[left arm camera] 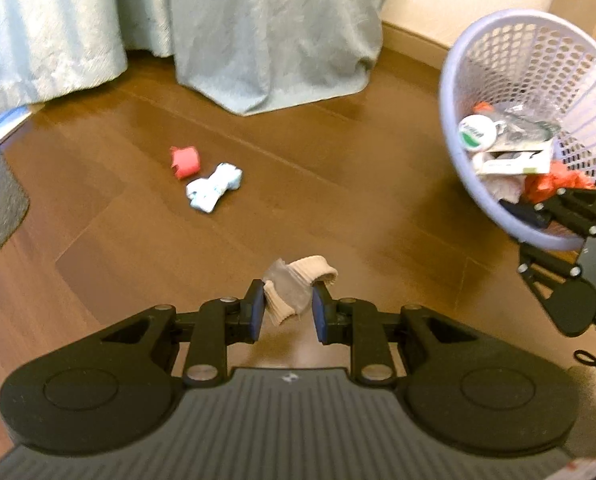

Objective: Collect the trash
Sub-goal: 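Carry the hair tie over the basket and open the left gripper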

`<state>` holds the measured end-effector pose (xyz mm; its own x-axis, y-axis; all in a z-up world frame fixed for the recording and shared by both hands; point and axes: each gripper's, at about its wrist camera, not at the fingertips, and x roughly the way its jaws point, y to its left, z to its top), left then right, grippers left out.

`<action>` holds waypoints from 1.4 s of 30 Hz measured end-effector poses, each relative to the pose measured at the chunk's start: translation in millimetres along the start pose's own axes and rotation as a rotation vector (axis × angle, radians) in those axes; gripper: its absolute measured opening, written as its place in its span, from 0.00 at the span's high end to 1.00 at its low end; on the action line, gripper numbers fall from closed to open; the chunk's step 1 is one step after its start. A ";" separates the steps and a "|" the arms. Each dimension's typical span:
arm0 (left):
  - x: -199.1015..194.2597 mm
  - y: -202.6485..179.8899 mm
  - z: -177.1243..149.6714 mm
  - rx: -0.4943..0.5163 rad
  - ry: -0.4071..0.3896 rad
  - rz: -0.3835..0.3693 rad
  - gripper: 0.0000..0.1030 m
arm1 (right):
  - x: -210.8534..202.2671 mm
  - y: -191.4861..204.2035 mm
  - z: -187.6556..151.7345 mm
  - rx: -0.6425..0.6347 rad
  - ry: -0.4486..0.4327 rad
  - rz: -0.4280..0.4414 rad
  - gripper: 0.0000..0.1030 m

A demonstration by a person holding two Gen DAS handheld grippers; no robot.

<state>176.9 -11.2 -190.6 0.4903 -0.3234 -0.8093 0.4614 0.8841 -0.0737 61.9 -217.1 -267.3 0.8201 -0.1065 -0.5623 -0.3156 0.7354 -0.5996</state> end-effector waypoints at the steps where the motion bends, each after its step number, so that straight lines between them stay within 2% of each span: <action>1: -1.2 -2.5 1.4 0.008 -0.006 -0.008 0.80 | -0.6 1.1 0.0 -0.002 0.000 0.001 0.94; 5: -10.3 -21.7 18.0 0.057 -0.049 -0.052 0.80 | -2.8 5.5 0.3 -0.015 -0.004 0.008 0.94; 11: -24.9 -62.6 63.5 0.168 -0.149 -0.165 0.80 | -3.6 6.4 0.8 -0.012 -0.007 0.010 0.94; 17: -12.5 -123.6 116.8 0.256 -0.248 -0.272 0.78 | -6.3 5.2 -1.1 -0.006 -0.015 0.012 0.94; 18: -9.0 -134.1 123.3 0.270 -0.266 -0.293 0.75 | -6.6 5.3 -1.4 -0.005 -0.016 0.012 0.94; 20: 3.8 -157.3 135.6 0.321 -0.284 -0.323 0.56 | -6.3 5.4 -0.8 -0.003 -0.017 0.012 0.94; 21: 9.7 -164.9 139.6 0.331 -0.287 -0.310 0.51 | -6.4 5.3 -0.8 -0.002 -0.017 0.012 0.94; 24: 11.0 -163.4 140.4 0.308 -0.301 -0.295 0.50 | -7.2 2.8 -1.0 0.009 -0.021 0.012 0.94; 30: 12.0 -132.6 121.9 0.267 -0.251 -0.223 0.51 | -8.0 1.4 -1.3 0.013 -0.021 0.012 0.94; 35: 3.3 -102.7 104.7 0.213 -0.240 -0.171 0.51 | -8.0 0.5 -1.1 0.015 -0.021 0.014 0.94; 38: 1.5 -76.6 91.6 0.178 -0.227 -0.109 0.51 | -8.5 -1.5 -1.7 0.014 -0.022 0.015 0.94; 42: 7.9 -33.4 65.8 0.118 -0.160 0.004 0.51 | -7.3 -2.7 -0.8 0.017 -0.023 0.012 0.94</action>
<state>214.0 -65.4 -156.2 0.5993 -0.3777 -0.7058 0.5380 0.8429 0.0057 56.4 -218.8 -262.0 0.8271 -0.0818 -0.5560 -0.3176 0.7482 -0.5825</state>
